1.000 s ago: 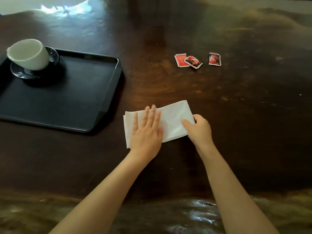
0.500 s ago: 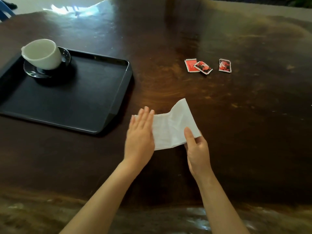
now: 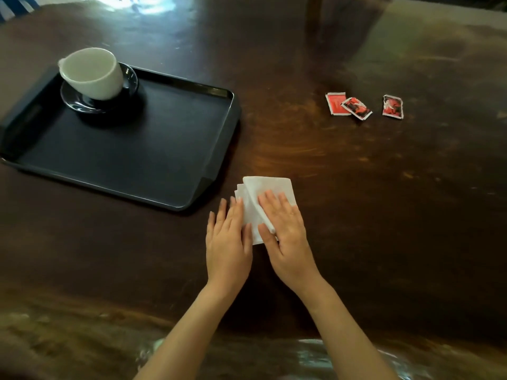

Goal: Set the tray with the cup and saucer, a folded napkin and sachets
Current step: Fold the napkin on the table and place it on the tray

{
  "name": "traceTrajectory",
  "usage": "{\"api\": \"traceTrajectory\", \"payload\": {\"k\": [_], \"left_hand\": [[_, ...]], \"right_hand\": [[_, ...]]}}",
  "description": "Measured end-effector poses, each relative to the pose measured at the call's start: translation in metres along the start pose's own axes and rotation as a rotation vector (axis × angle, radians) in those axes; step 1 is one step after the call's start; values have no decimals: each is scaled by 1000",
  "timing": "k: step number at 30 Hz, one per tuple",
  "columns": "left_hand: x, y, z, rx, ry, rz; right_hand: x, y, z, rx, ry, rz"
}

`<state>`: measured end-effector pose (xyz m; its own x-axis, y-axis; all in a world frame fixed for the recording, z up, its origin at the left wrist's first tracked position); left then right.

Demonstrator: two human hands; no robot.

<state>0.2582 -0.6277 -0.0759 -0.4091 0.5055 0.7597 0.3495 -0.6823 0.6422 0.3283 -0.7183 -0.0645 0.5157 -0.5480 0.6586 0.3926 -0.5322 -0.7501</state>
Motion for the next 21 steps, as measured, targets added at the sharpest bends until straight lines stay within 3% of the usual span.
{"api": "traceTrajectory", "payload": {"k": [10, 16, 21], "left_hand": [[6, -1, 2, 52, -41, -208], [12, -3, 3, 80, -44, -343], [14, 3, 5, 60, -16, -132]], "right_hand": [[-17, 4, 0, -12, -139, -270], [-21, 0, 2, -54, -133, -319], [-4, -6, 9, -113, -38, -65]]}}
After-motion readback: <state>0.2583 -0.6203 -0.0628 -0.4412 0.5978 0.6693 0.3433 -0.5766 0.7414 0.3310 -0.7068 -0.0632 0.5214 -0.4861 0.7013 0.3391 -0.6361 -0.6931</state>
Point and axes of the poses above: each hand's wrist, its own z-axis towards the middle knuckle, its own x-axis out of the back of the hand, y = z × x, the point moved 4 cm from there along z, towards the middle knuckle, and after that the axes turned 10 degrees about -x, right-handed, at the moved point
